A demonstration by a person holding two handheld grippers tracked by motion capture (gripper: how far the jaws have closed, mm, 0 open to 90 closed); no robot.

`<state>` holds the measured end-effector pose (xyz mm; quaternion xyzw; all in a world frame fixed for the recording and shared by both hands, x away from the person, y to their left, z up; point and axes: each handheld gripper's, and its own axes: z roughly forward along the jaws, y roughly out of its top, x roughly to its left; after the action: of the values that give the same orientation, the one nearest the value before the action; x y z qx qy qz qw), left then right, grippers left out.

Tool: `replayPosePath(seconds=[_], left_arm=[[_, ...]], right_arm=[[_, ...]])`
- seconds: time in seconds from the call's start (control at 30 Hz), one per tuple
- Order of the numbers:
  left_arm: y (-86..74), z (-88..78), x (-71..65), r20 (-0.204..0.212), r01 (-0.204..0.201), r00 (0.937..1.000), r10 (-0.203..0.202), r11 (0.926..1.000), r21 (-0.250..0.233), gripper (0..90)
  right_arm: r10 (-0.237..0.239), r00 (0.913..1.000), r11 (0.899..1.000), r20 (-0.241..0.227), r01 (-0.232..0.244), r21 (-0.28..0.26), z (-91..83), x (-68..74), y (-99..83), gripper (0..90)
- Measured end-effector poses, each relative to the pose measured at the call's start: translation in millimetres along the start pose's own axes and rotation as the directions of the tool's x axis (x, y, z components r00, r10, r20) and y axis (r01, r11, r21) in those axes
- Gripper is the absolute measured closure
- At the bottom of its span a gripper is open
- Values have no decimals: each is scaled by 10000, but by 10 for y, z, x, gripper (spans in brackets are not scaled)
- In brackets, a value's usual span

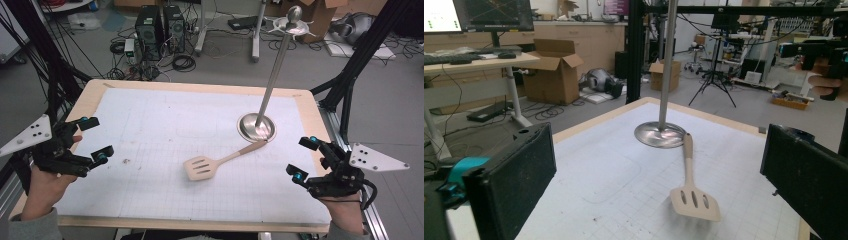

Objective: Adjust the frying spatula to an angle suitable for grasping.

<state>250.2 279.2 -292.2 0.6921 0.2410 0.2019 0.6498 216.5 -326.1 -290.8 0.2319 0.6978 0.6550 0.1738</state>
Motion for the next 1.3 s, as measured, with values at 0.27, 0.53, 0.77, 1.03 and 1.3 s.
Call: replayPosePath(seconds=[0.27,0.53,0.77,1.03,1.3], left_arm=[[-17,50,10,-42,61,10000,-61,10000,73,18],[-27,76,8,58,56,10000,-57,9998,165,18],[-53,70,6,-38,204,9998,-204,9998,5,18],[-69,38,-1,-221,207,9995,-203,9996,174,18],[-91,4,-22,-348,191,9992,-180,9994,303,18]], right_arm=[[106,9999,9999,19,-105,-79,-24,-46,-22,113],[213,9997,9995,-100,-211,245,39,-54,-68,144],[184,9998,9983,-78,-179,553,143,-59,-104,188],[259,9996,9977,-138,-250,633,196,-100,-128,328],[570,9984,9940,-40,-564,936,342,-193,-229,460]])
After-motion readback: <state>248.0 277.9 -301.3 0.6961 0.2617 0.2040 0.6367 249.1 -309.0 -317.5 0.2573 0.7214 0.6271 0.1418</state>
